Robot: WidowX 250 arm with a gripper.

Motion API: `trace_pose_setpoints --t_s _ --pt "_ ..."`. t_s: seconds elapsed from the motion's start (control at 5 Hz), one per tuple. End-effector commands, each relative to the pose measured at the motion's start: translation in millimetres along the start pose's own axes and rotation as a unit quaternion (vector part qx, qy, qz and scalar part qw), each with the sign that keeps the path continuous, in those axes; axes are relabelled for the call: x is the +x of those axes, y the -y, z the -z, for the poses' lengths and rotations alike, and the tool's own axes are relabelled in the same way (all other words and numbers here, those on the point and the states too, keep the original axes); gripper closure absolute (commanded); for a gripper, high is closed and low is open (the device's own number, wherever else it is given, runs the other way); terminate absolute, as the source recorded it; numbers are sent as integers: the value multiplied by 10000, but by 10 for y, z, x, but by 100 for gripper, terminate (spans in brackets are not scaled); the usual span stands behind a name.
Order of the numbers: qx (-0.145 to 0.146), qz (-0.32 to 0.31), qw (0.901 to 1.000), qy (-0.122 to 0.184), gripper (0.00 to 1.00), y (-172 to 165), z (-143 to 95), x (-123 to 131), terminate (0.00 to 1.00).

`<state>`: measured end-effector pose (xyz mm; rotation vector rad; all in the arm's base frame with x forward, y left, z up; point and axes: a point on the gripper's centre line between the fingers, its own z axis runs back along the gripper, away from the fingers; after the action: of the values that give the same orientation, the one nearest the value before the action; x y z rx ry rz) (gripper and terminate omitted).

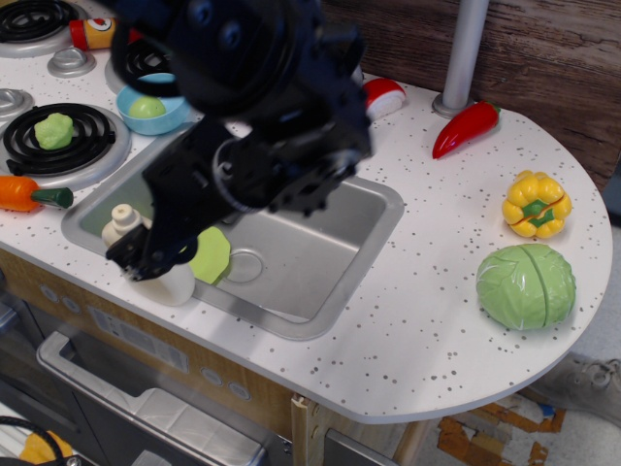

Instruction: Put detergent in sink

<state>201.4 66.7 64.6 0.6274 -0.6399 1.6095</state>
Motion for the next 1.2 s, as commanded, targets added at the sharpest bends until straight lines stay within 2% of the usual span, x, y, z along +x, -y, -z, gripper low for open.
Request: trace_pose_setpoints --t_s 0.0,0.2,0.4,0.6,0.8,1.0 --pt "-361 -193 9991 -62 0 99 259 34 0" --pt "-572 -314 9979 -16 100 221 323 74 0" --pt "-671 -256 9973 172 100 431 295 120 0" --pt "-729 -66 9960 515 100 711 188 301 0" --pt "-968 352 9940 379 100 994 185 226 0" --pt "-1090 603 9919 255 100 1156 253 -78 0"
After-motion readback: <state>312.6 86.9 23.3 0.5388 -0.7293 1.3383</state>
